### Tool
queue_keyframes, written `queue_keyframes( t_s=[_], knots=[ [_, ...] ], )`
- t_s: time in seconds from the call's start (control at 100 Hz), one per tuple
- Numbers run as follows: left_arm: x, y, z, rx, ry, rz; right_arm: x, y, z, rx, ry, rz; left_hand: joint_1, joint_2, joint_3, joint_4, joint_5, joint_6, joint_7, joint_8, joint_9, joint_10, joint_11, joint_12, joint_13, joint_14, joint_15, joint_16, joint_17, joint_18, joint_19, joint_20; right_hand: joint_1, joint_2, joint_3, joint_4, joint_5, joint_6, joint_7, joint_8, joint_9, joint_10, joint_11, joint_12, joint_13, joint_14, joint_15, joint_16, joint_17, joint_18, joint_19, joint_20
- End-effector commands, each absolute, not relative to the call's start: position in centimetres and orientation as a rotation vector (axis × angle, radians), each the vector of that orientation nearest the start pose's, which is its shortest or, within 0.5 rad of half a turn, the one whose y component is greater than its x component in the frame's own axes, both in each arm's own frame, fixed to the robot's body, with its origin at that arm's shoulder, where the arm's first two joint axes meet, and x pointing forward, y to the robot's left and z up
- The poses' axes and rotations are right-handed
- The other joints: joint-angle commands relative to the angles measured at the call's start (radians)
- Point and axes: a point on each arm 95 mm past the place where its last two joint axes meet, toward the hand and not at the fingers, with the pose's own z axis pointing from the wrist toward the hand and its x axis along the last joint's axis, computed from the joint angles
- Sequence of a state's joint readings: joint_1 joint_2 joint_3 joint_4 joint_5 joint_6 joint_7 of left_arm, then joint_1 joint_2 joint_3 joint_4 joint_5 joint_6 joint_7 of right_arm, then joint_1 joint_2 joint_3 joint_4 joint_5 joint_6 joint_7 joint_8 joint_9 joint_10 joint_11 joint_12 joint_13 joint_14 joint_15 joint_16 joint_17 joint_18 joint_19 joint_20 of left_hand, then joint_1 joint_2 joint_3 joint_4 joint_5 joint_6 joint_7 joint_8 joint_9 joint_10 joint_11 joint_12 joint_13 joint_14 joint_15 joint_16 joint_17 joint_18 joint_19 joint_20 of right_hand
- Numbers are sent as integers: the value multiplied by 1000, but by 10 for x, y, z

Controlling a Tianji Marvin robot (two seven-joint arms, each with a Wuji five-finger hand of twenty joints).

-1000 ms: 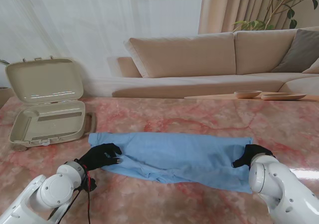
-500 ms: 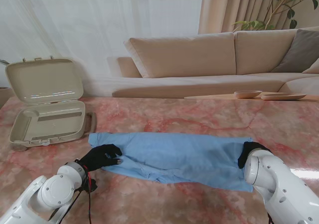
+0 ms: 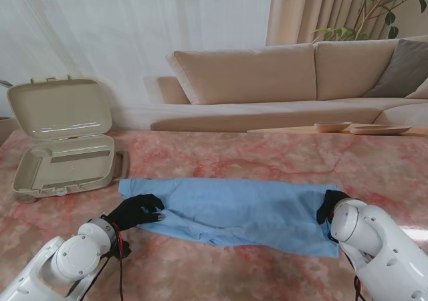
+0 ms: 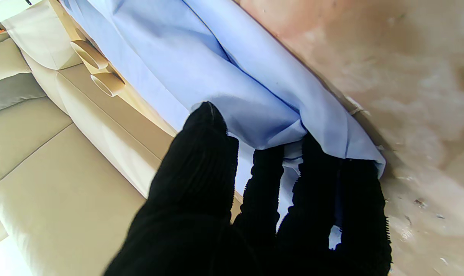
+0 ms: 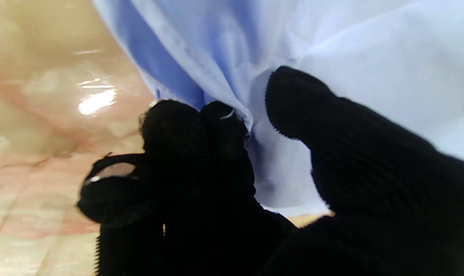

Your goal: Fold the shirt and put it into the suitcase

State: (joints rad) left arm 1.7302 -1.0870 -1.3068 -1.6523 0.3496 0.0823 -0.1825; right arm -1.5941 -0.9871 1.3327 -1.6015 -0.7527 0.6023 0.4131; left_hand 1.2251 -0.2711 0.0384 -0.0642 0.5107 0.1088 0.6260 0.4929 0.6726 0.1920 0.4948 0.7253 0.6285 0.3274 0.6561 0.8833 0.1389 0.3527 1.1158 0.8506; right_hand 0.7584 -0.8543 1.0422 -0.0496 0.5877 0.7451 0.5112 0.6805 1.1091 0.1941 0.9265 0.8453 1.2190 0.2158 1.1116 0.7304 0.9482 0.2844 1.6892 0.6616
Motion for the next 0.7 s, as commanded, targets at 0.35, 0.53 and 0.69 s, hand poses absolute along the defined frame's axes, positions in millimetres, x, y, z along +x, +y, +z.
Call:
queue_keyframes(
  t_s=[0.35, 0.53, 0.69],
  knots=[
    [348, 21, -378, -2117, 1272, -1592, 363, -112, -392, 1980, 1238, 728, 41, 4, -16, 15, 17, 12, 25, -15, 9, 4, 5, 19, -15, 20, 19, 14, 1, 29, 8, -2, -8, -133, 71, 2, 208, -768, 762, 71, 26, -23, 110, -9, 36, -28, 66, -2, -10, -63, 96, -15],
    [349, 21, -378, -2120, 1272, -1595, 360, -116, -383, 1904, 1206, 756, 39, 5, -16, 14, 17, 14, 25, -16, 11, 6, 5, 21, -13, 21, 21, 15, 2, 29, 9, -2, -30, -171, 87, -18, 211, -762, 742, 47, 40, -20, 101, -9, 57, -28, 65, -15, 0, -41, 88, -36],
    [349, 22, -378, -2120, 1269, -1597, 354, -117, -374, 1791, 1204, 764, 37, 6, -18, 13, 17, 12, 26, -17, 13, 4, 6, 22, -12, 21, 23, 16, 4, 29, 11, -2, -262, -5, -79, -37, 193, -680, 504, 100, -64, 17, 28, -16, -18, 20, -24, -36, -69, 6, 24, -52]
  ],
)
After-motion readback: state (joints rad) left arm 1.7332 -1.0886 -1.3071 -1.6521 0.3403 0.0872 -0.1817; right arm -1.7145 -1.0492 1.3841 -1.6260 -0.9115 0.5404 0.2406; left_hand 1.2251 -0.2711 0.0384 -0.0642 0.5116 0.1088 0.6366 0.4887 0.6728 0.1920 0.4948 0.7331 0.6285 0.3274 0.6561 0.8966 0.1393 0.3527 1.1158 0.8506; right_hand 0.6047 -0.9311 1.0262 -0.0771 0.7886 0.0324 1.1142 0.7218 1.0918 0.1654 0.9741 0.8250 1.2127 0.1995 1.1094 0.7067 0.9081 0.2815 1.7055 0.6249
